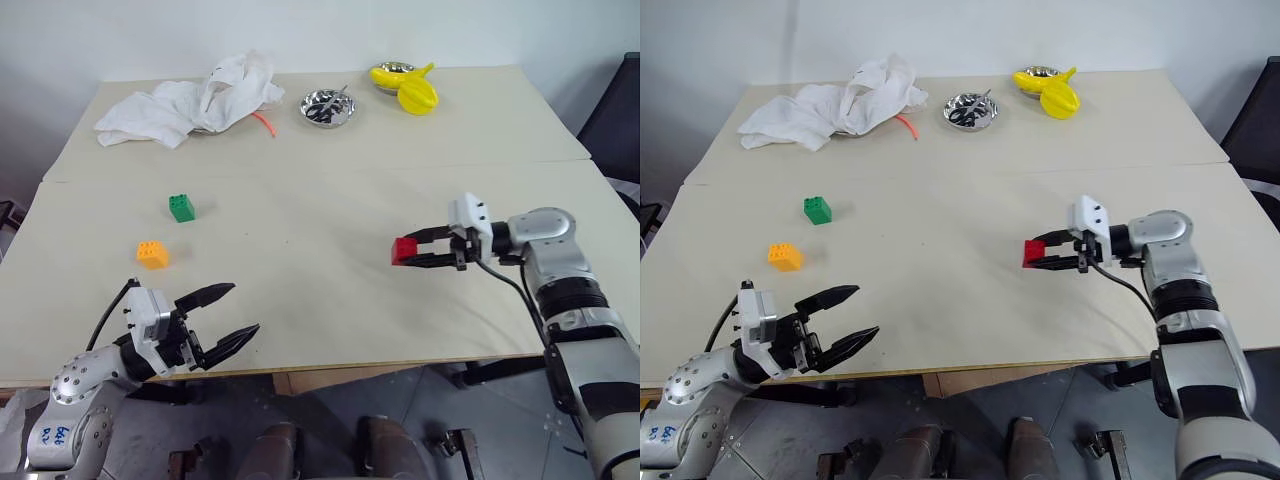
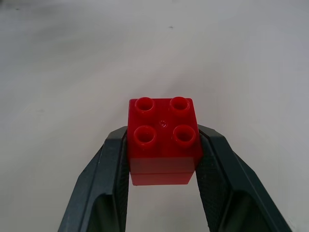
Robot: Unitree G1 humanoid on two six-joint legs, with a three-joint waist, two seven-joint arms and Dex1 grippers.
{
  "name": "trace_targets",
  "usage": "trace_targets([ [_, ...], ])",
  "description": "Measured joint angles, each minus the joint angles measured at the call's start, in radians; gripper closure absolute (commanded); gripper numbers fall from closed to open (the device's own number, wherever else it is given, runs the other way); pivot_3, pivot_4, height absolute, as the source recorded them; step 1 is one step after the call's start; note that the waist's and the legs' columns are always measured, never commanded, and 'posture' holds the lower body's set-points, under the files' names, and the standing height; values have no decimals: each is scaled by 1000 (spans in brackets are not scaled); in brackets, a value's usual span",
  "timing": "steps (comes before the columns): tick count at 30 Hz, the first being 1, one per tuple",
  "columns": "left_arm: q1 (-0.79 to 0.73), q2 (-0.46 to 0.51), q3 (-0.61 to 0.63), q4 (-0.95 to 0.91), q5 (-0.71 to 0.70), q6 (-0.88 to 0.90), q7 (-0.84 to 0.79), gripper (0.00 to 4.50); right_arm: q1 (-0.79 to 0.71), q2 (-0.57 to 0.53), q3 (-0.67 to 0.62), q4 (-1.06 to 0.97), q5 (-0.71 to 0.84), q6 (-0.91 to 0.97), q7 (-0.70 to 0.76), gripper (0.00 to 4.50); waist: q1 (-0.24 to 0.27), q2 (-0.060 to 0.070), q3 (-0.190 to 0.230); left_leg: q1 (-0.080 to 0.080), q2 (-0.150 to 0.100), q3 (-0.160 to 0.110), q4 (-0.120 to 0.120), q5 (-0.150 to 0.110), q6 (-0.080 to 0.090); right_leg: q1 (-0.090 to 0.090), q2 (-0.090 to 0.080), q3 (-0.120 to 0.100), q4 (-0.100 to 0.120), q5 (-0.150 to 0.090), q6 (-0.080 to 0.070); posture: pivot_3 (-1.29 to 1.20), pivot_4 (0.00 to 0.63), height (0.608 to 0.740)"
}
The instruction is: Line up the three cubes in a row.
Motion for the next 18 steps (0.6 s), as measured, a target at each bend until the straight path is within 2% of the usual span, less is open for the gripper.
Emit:
trace_targets([
  [10, 37, 14, 35, -47, -9, 20, 9, 0, -75, 49, 50, 174, -3, -40, 3, 3017, -1, 0, 0, 0, 0, -1, 1, 0, 0, 0, 0, -1, 0, 0, 0, 0, 150, 740],
  [18, 35, 33, 48, -59, -14, 38, 9, 0, -110, 53, 116, 219, -33, -112, 8, 3017, -9, 0, 0, 0, 0, -3, 1, 0, -1, 1, 0, -3, 0, 0, 0, 0, 150, 740],
])
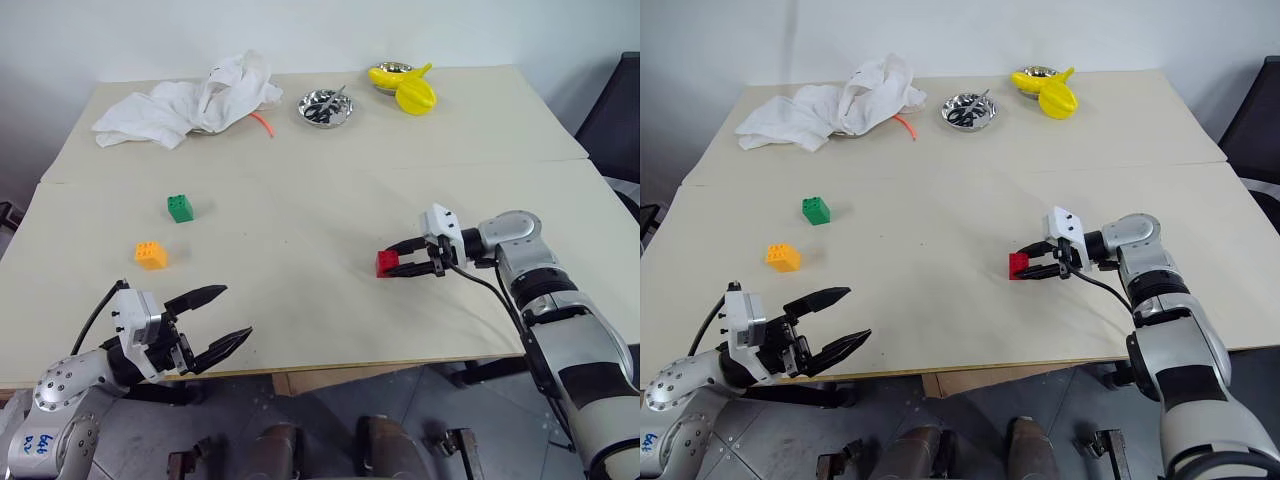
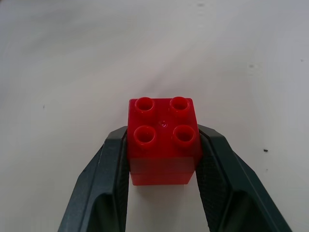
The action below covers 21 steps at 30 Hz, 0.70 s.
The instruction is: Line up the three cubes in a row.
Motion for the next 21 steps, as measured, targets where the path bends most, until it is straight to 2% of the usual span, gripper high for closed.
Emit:
trace_targets([
  [10, 15, 3, 27, -18, -2, 4, 0, 0, -17, 3, 5, 47, -3, -24, 2, 3017, -9, 0, 0, 0, 0, -4, 1, 0, 0, 3, -1, -6, 0, 0, -1, 0, 150, 740],
  [19, 18, 4, 31, -19, -2, 11, 0, 0, -26, 3, 1, 86, -34, -21, 2, 90, -13, 1, 0, -1, 0, -5, 1, 0, -1, 2, -1, -7, 0, -1, -1, 0, 150, 740],
  [21, 18, 4, 32, -19, -2, 11, 0, 0, -26, 0, -4, 86, -33, -34, 3, 41, -13, 1, 0, -1, 0, -5, 1, 0, -1, 2, -1, -7, 0, -1, -1, 0, 150, 740],
])
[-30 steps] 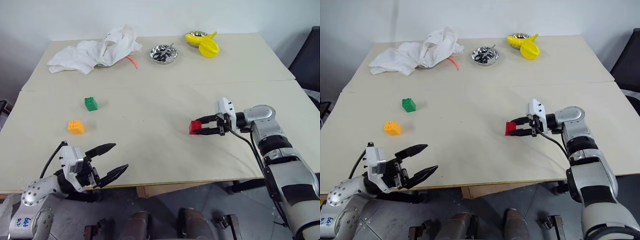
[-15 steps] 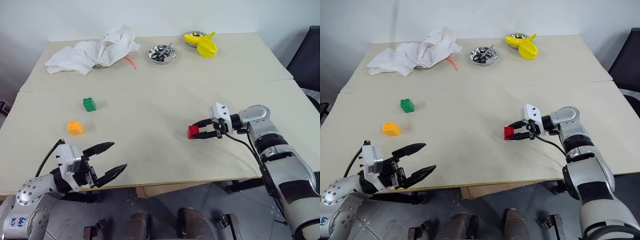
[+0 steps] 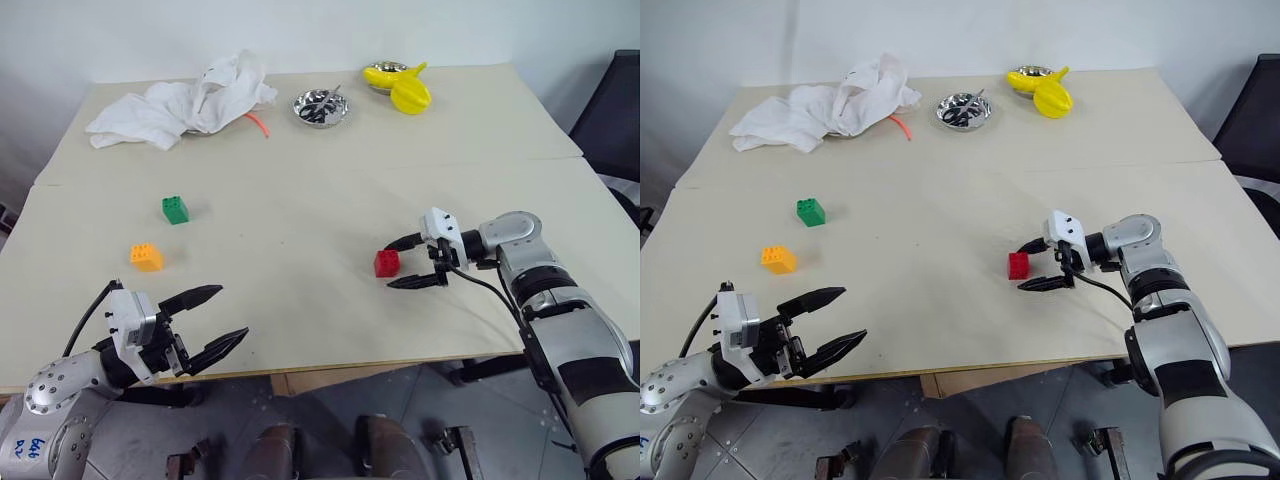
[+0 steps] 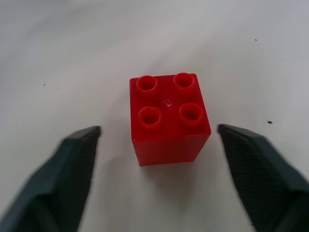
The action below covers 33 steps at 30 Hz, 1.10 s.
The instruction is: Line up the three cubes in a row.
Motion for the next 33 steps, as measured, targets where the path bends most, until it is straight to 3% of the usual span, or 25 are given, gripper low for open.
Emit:
trace_targets([
  [5, 12, -3, 9, 0, 0, -2, 2, 0, 0, -32, -25, -17, 34, -29, 1, 41, 1, 0, 0, 0, 0, 0, 0, 0, 0, 0, 0, 0, 0, 0, 0, 0, 150, 740],
  [9, 60, -54, 58, 19, 2, -56, 20, 0, 67, -87, -131, -143, 178, -47, 2, 41, 3, 0, 0, 0, 0, -2, 0, 0, 0, 1, 0, -2, -1, 0, 0, 0, 150, 740],
  [13, 107, -127, 149, 118, 19, -137, 72, 0, 214, -116, -255, -274, 284, -10, 1, 41, 5, 0, 0, -1, 0, -2, 0, -1, 0, 2, 0, -3, -3, 0, 0, 0, 150, 740],
  [17, 132, -200, 285, 225, 22, -218, 174, 0, 490, -143, -378, -558, 380, 129, -39, 41, 24, 0, 0, -1, 0, -3, 0, -1, 0, 2, 0, -4, -4, 0, 0, 0, 150, 740],
  [22, 130, -235, 380, 348, 20, -286, 242, 0, 729, -135, -467, -893, 435, 225, -163, 41, 31, 0, 0, -1, 1, -2, 1, -1, 0, 3, -1, -4, -4, 0, 0, 0, 150, 740],
  [33, 104, -241, 379, 375, 0, -305, 262, 0, 800, -104, -529, -1042, 437, 265, -301, 41, 31, -1, 0, 0, 1, -2, 1, -1, 1, 4, -1, -4, -4, 0, 0, 0, 150, 740],
])
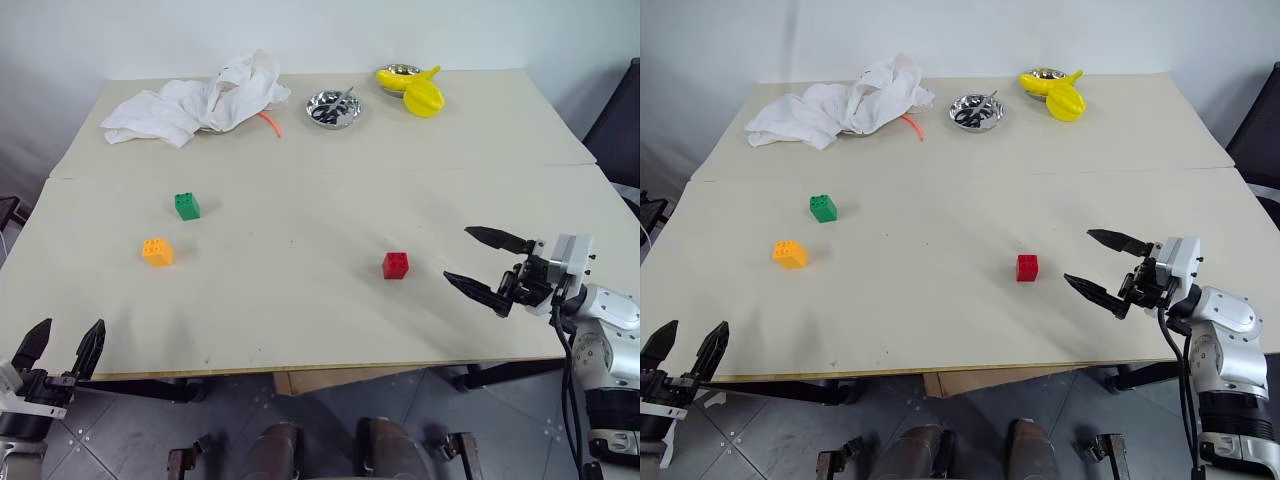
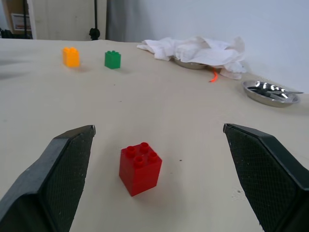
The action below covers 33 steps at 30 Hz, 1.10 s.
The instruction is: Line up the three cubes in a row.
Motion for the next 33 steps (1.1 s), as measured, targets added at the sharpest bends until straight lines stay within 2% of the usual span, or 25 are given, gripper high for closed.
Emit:
trace_targets([
  [5, -23, 21, -39, -68, 19, -2, 6, 0, -5, 0, -1, 10, -4, 16, 2, 41, -1, 0, 0, 0, 0, 0, 0, 0, 0, 0, 0, 0, 0, 0, 0, 0, 150, 740],
  [11, -114, 104, -61, -153, 59, 52, 96, 0, -35, 0, 1, 28, -16, 27, 2, 41, -2, 0, 0, 0, 0, 0, 0, 0, 0, 0, 0, 0, 1, 0, 0, 0, 150, 740],
  [15, -196, 154, -94, -206, 37, 258, 236, 0, -39, 6, 12, 6, -14, 69, -4, 41, 1, 0, 0, 0, 0, -1, 0, 0, 0, -1, 0, -1, 4, 0, 0, 0, 150, 740],
  [21, -511, 319, -230, -201, 26, 726, 475, 0, -62, 16, 15, -32, -14, 96, -19, 41, 13, 0, 0, 0, -2, -2, 1, 1, -1, -2, 0, 0, 7, 0, 0, 0, 150, 740],
  [24, -739, 324, -355, -93, 61, 856, 520, 0, -61, 33, 25, -41, -17, 104, -22, 41, 23, -1, 0, -1, -3, -3, 2, 1, -1, -3, 1, -3, 7, 0, 0, 0, 150, 740],
  [27, -981, 307, -470, 107, 132, 931, 542, 0, -56, 42, 35, -49, -20, 105, -29, 41, 22, -1, 0, -1, -5, -3, 2, 1, -1, -3, 1, -6, 8, 0, 1, 0, 150, 740],
  [33, -1238, 221, -552, 504, 269, 893, 573, 0, -52, 60, 44, -76, -23, 106, -49, 41, 11, -3, 1, -1, -5, -3, 0, 1, -1, -6, 4, -9, 11, 1, 1, 0, 150, 740],
])
